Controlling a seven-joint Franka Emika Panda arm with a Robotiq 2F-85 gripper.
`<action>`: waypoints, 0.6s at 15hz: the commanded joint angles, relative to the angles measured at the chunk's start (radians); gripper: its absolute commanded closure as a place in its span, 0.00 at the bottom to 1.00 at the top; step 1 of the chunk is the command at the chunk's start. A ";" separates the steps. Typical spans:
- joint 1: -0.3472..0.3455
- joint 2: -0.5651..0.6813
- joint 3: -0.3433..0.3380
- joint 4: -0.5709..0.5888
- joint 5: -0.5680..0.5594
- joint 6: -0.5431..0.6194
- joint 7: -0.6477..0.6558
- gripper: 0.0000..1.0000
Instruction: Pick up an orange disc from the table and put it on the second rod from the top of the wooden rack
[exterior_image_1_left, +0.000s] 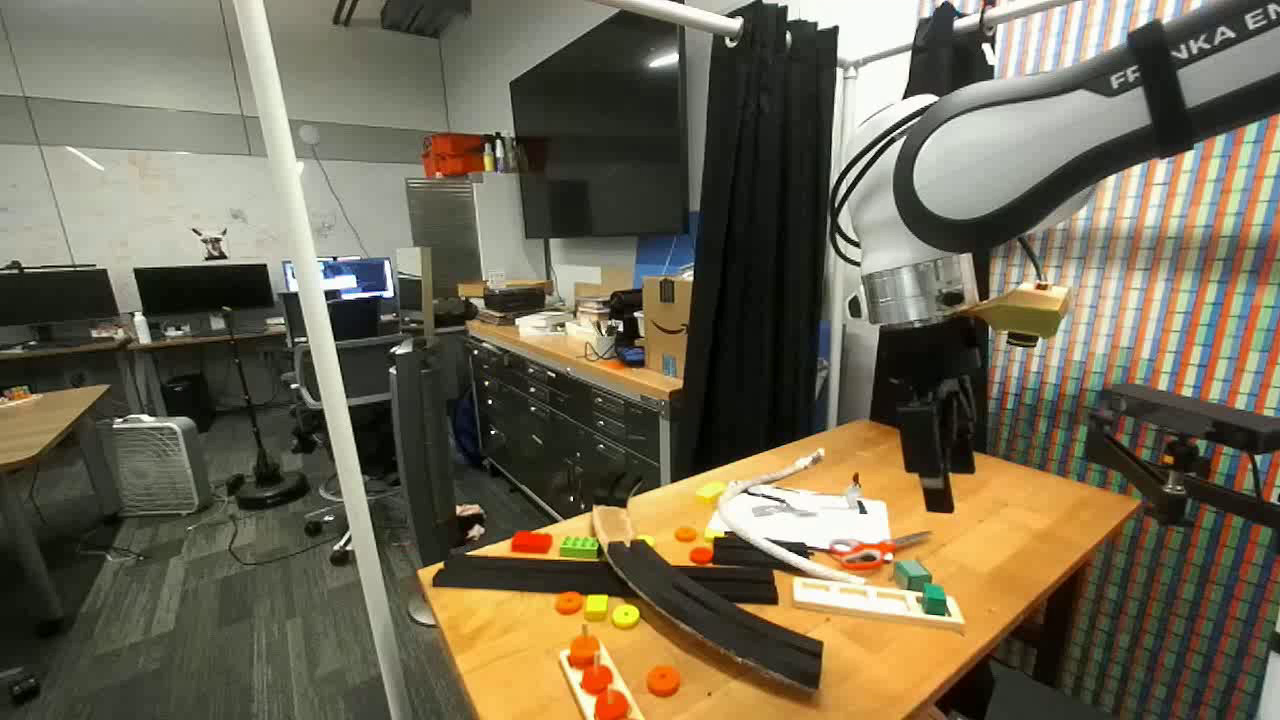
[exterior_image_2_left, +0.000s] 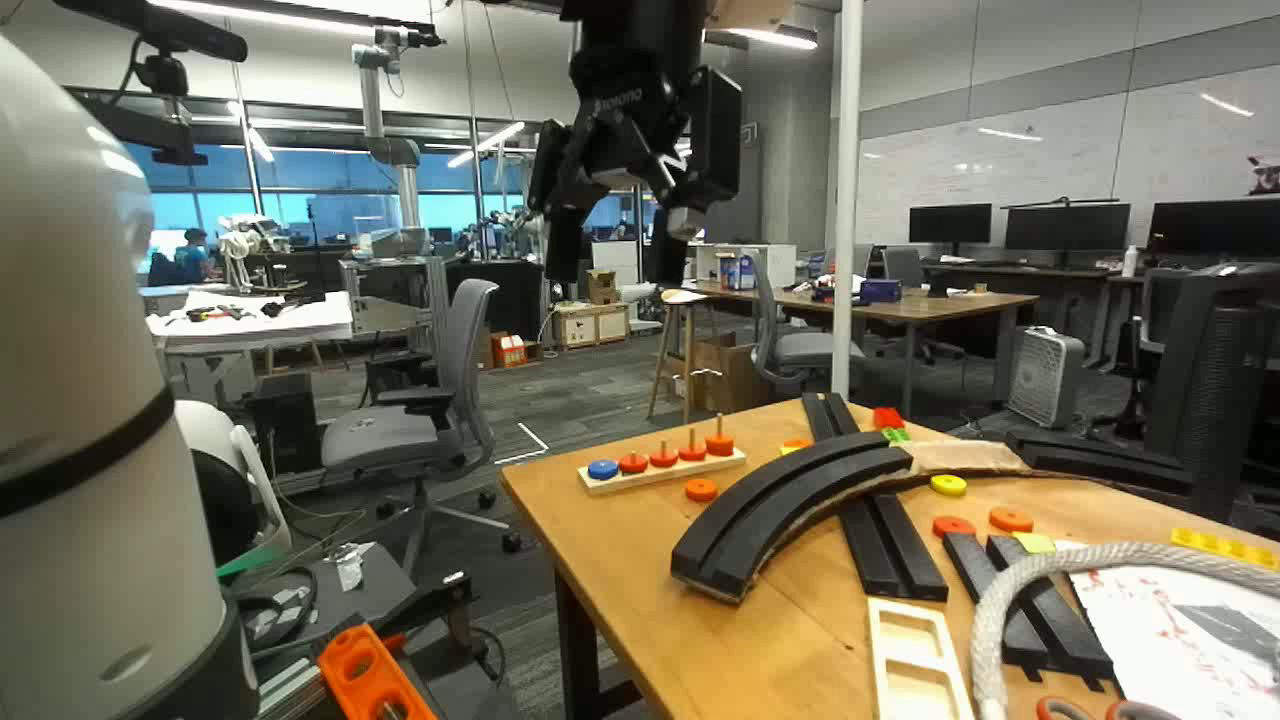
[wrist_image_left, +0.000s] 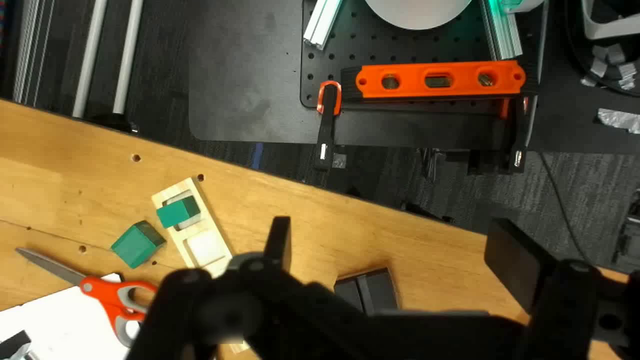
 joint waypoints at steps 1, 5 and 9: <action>0.008 0.000 -0.006 0.004 -0.003 -0.001 0.004 0.00; 0.008 -0.002 -0.006 0.012 -0.003 -0.001 0.004 0.00; 0.002 0.032 0.015 0.002 -0.013 0.112 0.063 0.00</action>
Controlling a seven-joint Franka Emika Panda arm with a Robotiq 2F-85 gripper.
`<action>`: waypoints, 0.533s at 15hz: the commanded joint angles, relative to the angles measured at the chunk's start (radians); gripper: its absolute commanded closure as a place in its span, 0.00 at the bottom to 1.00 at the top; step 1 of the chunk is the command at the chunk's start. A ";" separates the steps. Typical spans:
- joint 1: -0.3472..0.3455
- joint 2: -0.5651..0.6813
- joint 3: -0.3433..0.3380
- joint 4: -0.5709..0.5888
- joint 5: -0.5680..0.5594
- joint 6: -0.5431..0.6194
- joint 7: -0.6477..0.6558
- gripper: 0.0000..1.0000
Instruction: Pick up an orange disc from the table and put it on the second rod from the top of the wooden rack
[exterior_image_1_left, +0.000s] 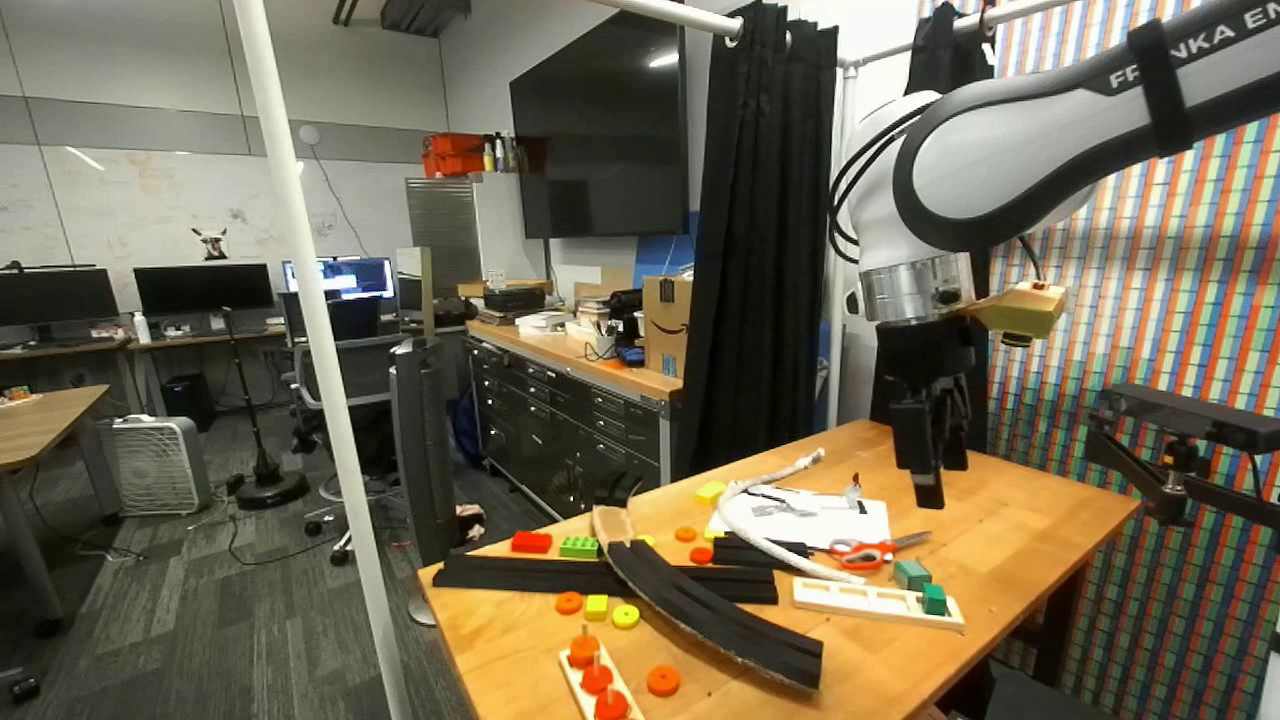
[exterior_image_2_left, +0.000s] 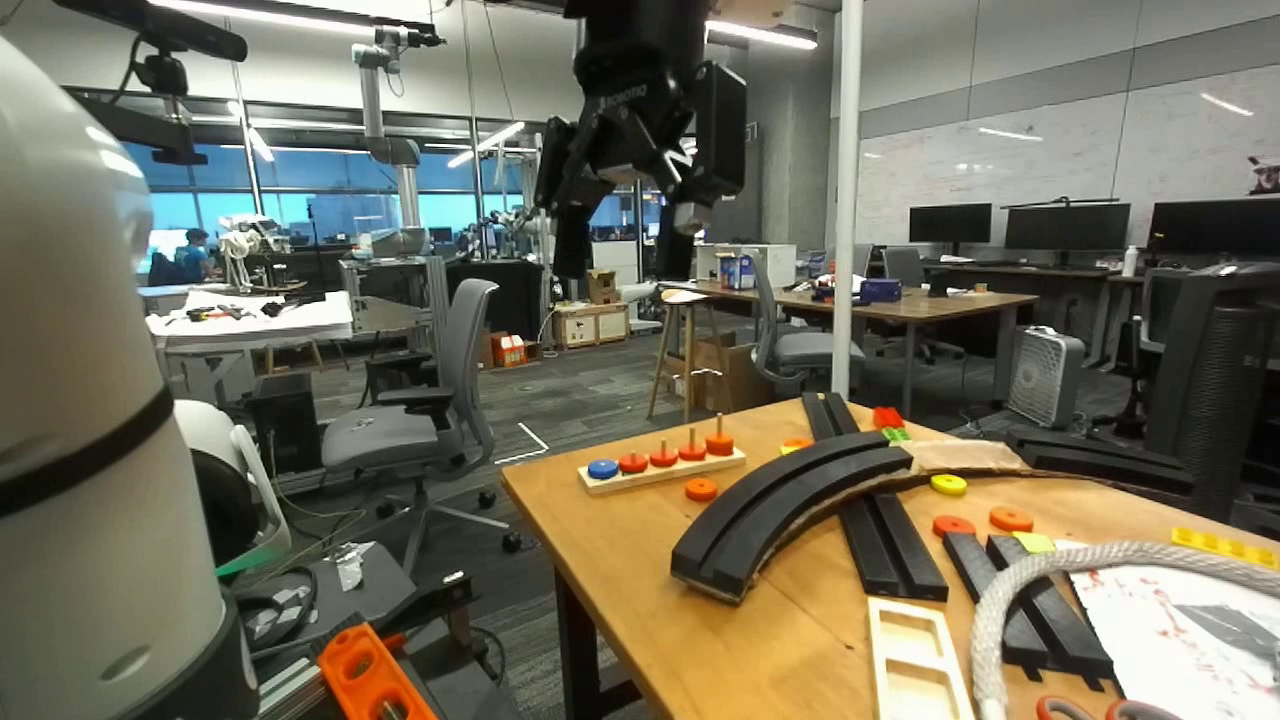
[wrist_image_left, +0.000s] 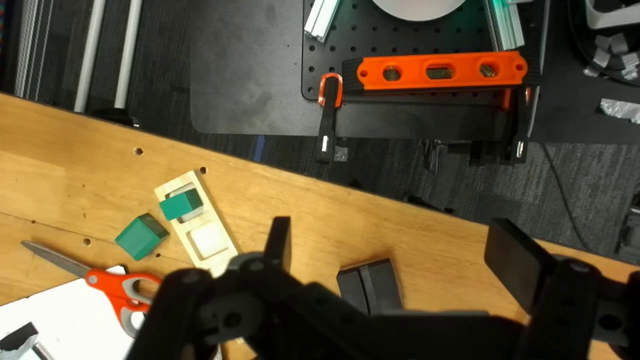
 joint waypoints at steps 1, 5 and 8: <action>0.001 0.060 0.023 0.000 -0.018 0.154 0.072 0.00; -0.012 0.211 0.050 0.023 -0.043 0.396 0.136 0.00; -0.038 0.354 0.059 0.052 -0.065 0.606 0.218 0.00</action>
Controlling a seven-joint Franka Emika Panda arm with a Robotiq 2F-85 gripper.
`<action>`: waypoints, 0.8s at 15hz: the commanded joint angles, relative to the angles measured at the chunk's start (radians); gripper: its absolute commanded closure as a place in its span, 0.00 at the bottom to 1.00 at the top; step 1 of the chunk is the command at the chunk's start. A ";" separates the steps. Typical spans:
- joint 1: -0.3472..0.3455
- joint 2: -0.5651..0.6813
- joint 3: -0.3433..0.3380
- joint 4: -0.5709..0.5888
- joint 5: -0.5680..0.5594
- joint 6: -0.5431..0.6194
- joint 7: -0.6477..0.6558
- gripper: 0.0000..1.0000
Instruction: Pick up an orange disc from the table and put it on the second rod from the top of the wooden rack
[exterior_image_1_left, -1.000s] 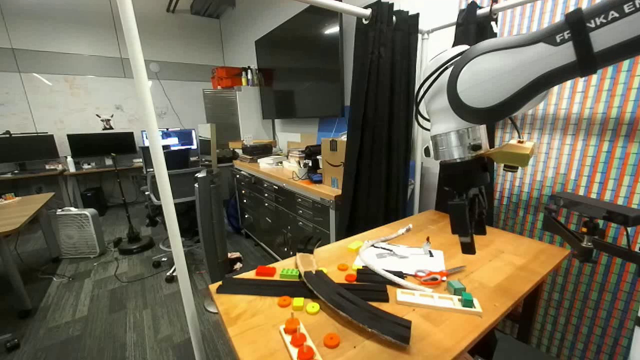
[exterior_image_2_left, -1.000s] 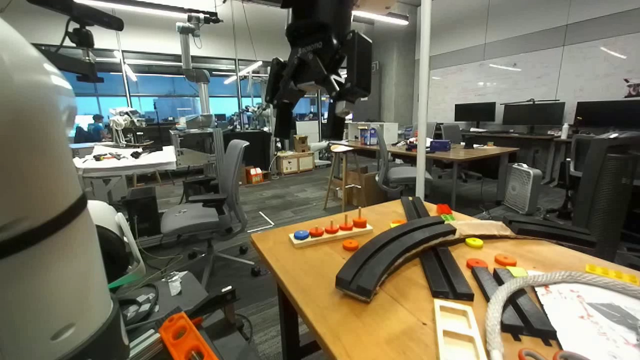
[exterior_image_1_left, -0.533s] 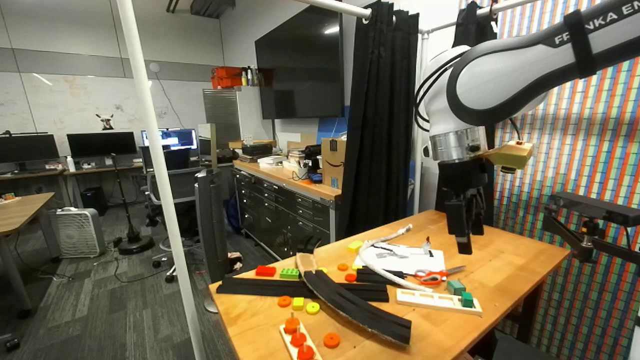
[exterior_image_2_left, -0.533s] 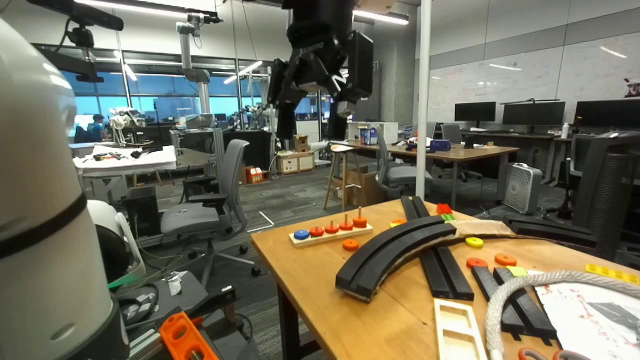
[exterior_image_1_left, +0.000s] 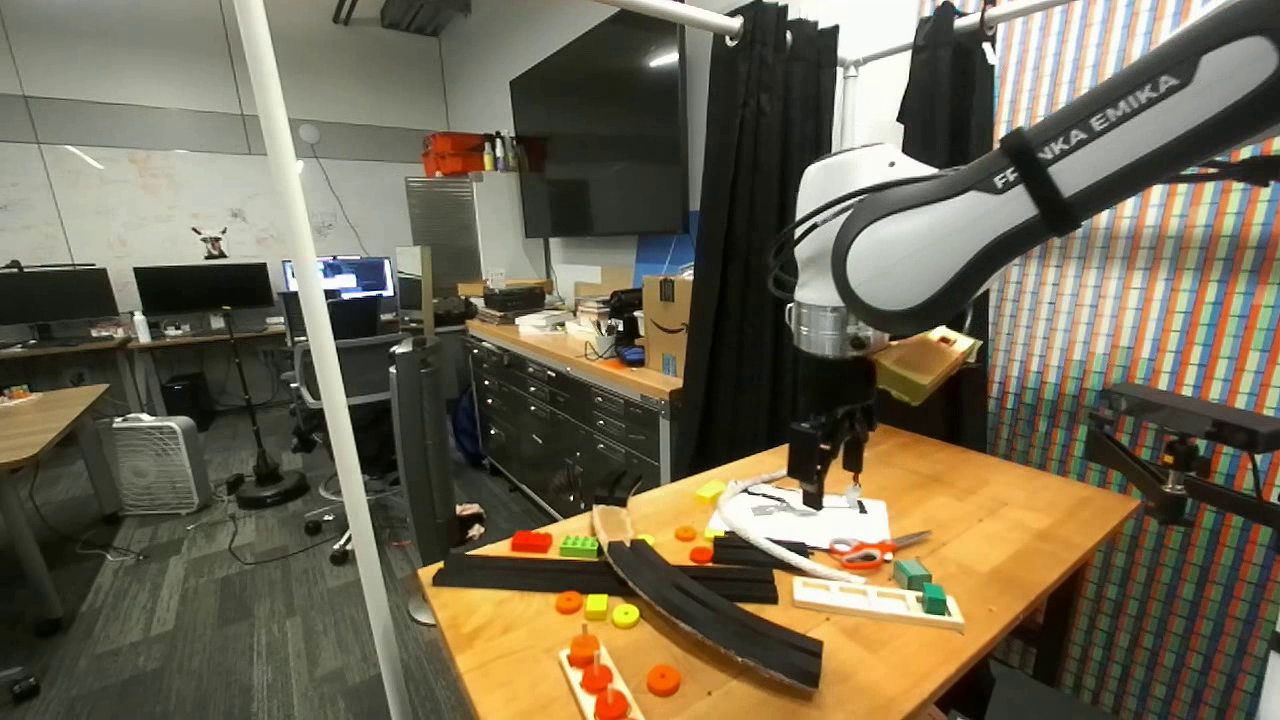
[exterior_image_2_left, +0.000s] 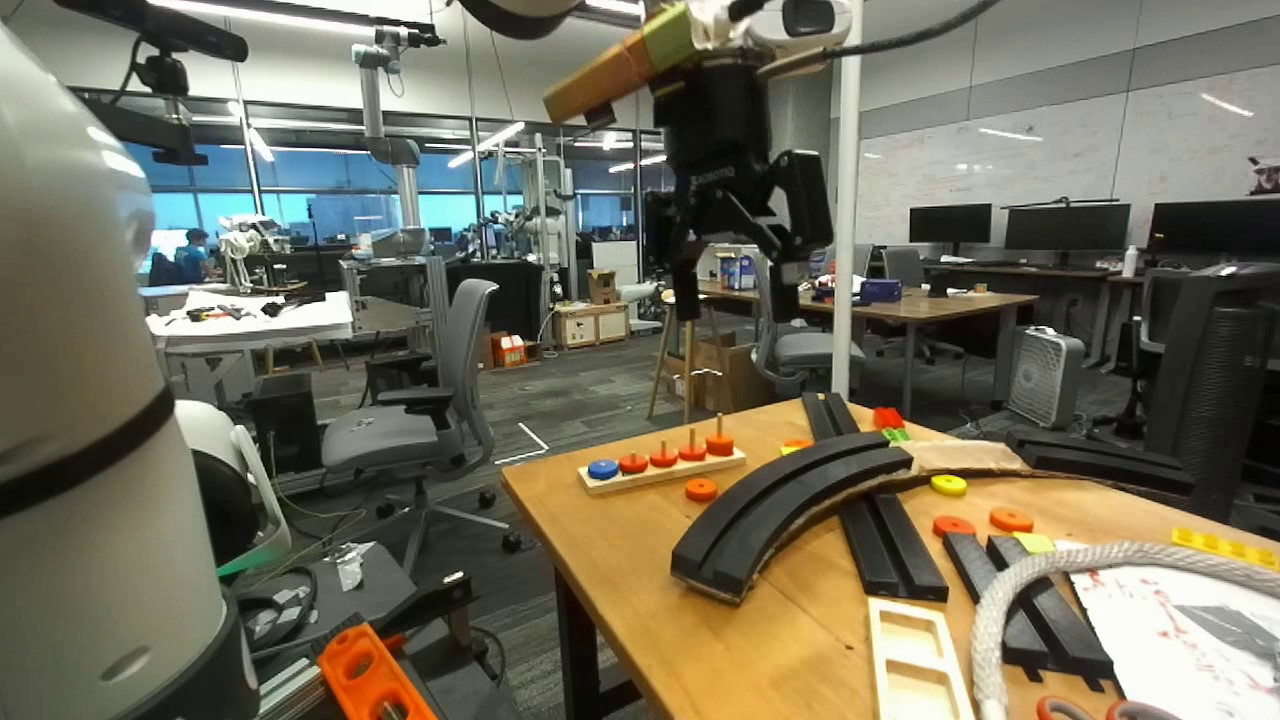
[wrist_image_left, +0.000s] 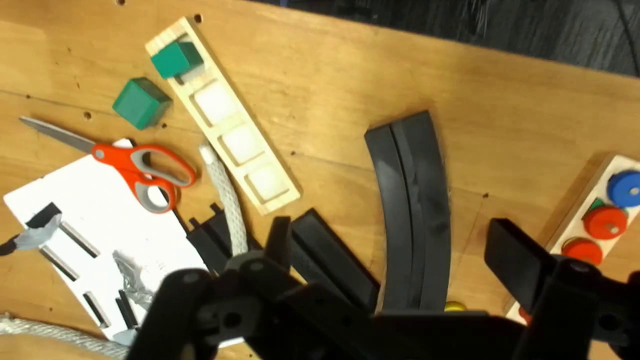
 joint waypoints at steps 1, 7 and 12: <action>-0.042 0.203 0.016 0.078 -0.026 0.216 0.103 0.00; -0.070 0.509 -0.011 0.244 0.022 0.436 0.224 0.00; -0.053 0.735 -0.043 0.459 0.105 0.416 0.240 0.00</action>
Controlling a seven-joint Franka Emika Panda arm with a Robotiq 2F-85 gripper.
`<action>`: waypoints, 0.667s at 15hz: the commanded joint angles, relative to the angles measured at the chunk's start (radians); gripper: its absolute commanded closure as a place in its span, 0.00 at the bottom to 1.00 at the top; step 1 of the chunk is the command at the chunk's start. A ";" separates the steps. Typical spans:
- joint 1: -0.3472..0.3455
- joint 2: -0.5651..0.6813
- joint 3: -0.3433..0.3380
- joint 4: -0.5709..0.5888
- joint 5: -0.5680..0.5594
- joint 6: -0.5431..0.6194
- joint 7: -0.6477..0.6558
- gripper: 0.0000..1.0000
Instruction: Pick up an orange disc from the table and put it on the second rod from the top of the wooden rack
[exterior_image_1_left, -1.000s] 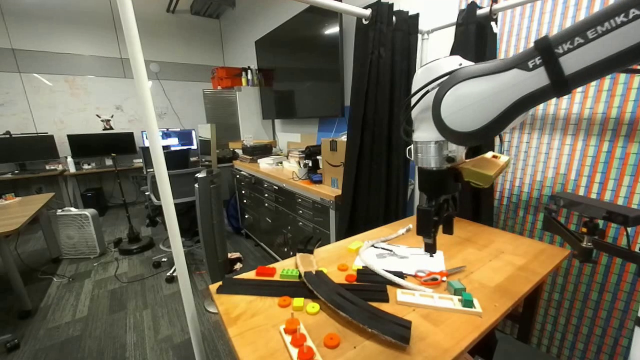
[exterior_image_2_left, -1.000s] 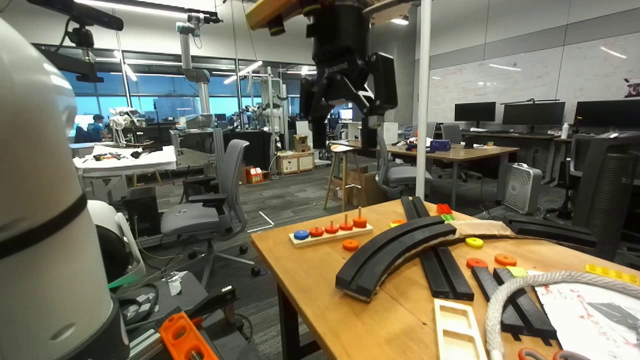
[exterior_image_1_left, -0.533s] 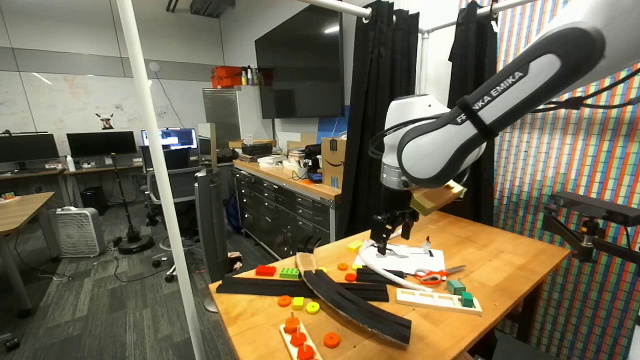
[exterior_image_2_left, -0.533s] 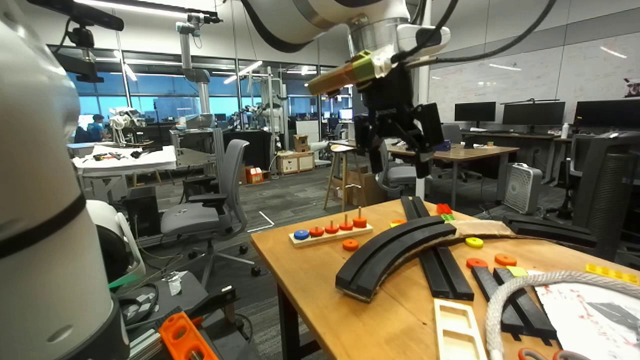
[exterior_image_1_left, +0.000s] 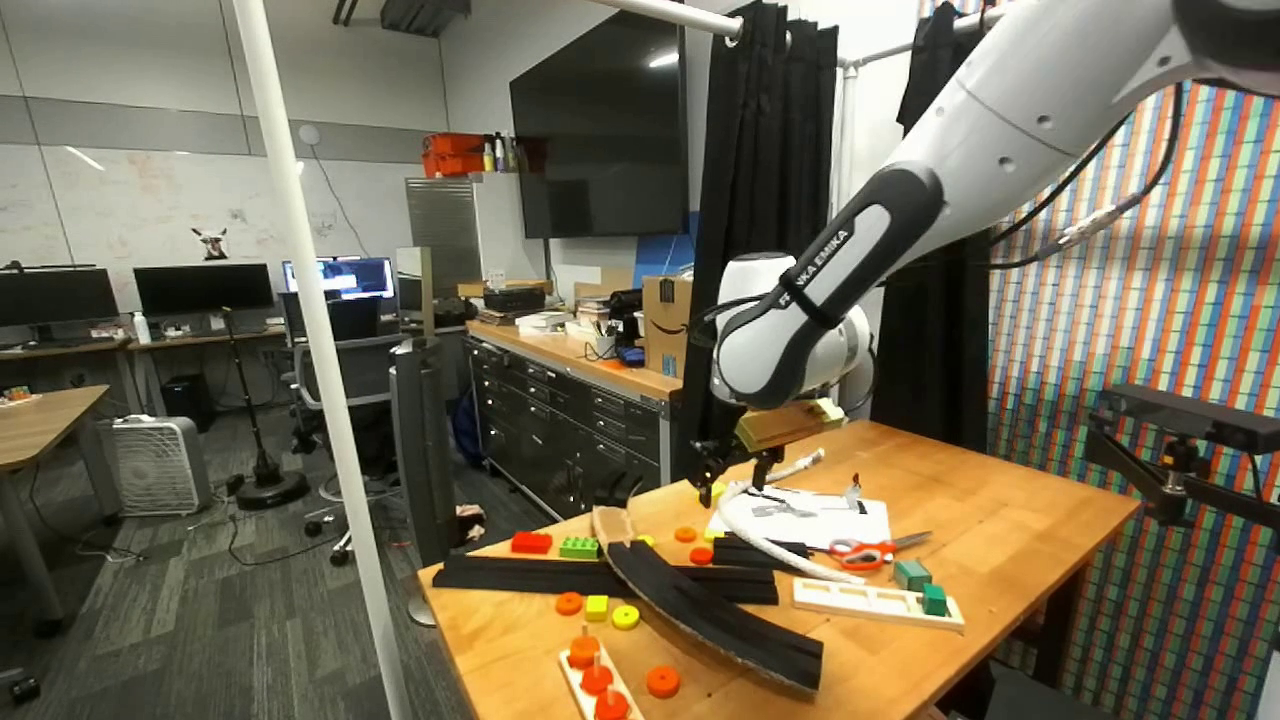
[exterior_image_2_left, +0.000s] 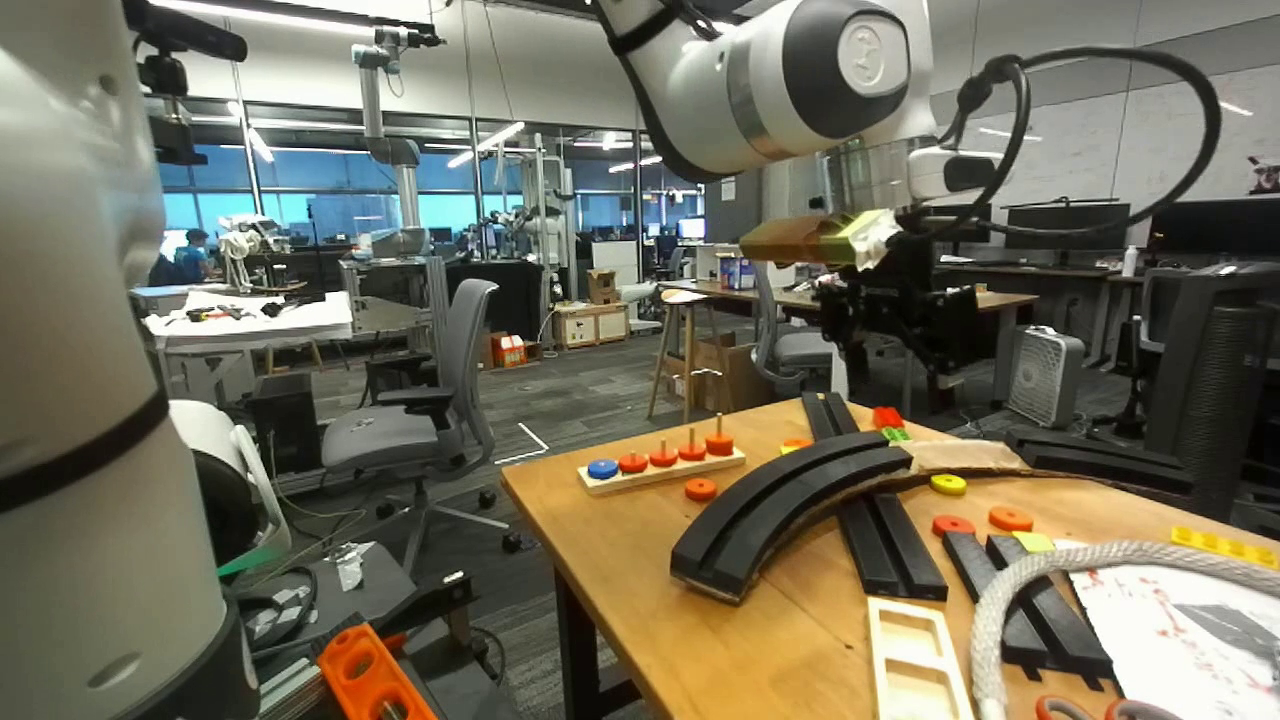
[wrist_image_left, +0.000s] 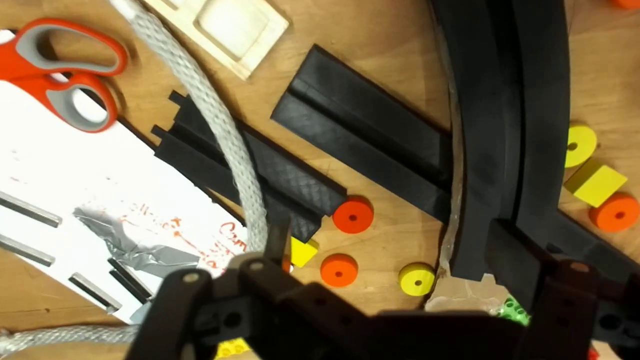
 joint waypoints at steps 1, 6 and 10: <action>0.014 0.184 -0.025 0.199 0.073 -0.020 0.007 0.00; 0.001 0.367 -0.031 0.413 0.174 -0.075 -0.025 0.00; -0.017 0.503 -0.028 0.581 0.224 -0.157 -0.045 0.00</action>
